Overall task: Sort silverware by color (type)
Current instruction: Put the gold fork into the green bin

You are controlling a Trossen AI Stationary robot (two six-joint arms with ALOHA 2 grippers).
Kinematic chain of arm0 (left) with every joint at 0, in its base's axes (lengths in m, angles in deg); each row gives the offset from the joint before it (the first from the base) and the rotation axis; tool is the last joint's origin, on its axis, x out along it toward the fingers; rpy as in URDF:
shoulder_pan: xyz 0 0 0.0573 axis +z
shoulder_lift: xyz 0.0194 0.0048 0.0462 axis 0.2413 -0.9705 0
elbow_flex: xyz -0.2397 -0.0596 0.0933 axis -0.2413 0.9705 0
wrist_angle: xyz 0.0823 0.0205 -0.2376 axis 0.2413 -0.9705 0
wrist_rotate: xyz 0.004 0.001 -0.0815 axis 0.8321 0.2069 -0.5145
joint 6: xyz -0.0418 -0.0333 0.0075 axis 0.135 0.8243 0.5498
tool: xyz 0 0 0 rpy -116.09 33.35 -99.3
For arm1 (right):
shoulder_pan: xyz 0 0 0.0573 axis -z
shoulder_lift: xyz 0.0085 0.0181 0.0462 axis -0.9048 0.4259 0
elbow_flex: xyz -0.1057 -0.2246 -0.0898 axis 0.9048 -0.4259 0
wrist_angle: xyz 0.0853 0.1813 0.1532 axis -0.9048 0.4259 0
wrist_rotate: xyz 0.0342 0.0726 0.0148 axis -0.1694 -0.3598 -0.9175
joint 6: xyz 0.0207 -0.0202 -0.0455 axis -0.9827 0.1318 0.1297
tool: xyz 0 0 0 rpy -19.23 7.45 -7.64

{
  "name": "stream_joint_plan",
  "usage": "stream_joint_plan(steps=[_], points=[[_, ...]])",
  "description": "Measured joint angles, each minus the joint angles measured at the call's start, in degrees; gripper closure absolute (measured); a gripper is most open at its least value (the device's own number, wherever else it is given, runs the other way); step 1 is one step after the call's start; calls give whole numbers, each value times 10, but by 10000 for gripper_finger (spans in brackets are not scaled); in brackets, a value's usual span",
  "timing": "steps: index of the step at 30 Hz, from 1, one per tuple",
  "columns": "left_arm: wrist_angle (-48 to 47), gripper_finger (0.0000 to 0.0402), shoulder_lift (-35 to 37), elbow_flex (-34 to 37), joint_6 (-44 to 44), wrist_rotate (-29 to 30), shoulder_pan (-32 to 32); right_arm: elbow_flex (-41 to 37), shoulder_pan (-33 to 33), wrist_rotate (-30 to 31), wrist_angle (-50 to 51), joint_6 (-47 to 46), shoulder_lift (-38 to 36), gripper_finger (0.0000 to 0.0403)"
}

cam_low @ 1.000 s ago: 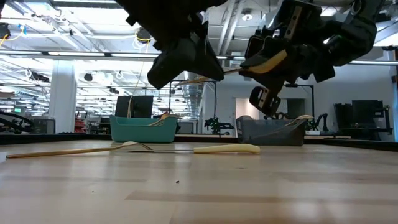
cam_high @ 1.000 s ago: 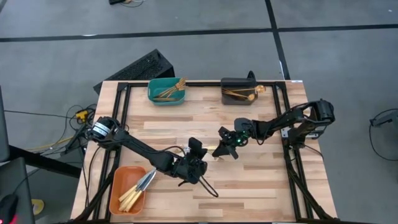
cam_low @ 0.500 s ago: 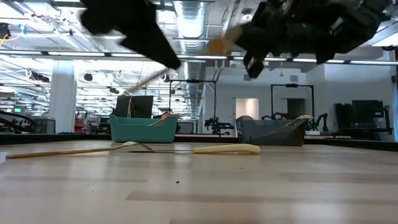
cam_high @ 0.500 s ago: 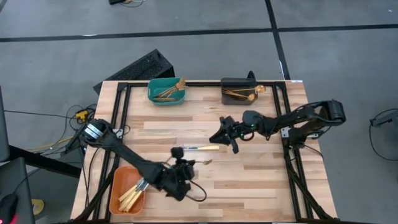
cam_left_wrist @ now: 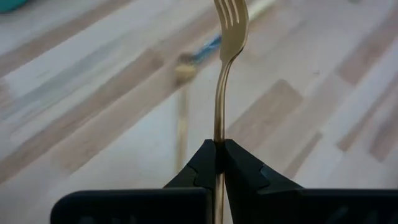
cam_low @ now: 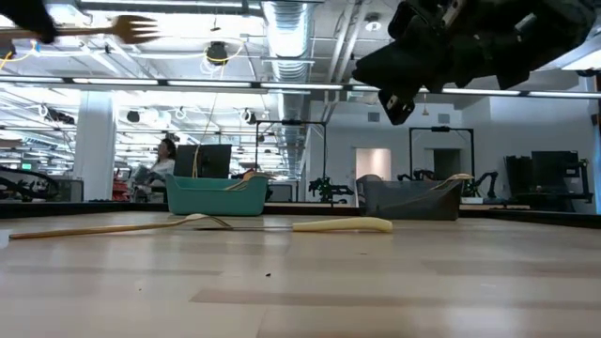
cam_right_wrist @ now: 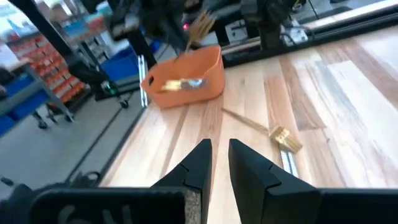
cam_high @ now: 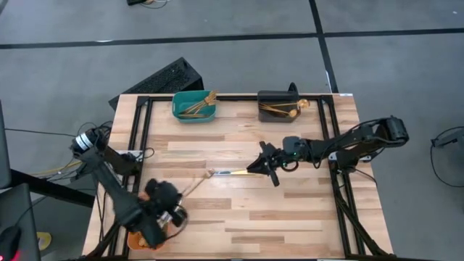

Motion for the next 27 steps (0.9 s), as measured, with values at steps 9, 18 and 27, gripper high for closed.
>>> stream_joint_plan(steps=[9, 18, 27], points=[[-100, 401, 0, 35, 144, 72, 2, 0, -20, 36, -5, 14, 17, 320], [7, 401, 0, 54, -329, 38, 267, 0, -15, 36, 15, 23, -9, 320], [293, 401, 1, 54, -865, -12, 573, 0, 23, 35, 96, 62, -16, 320]])
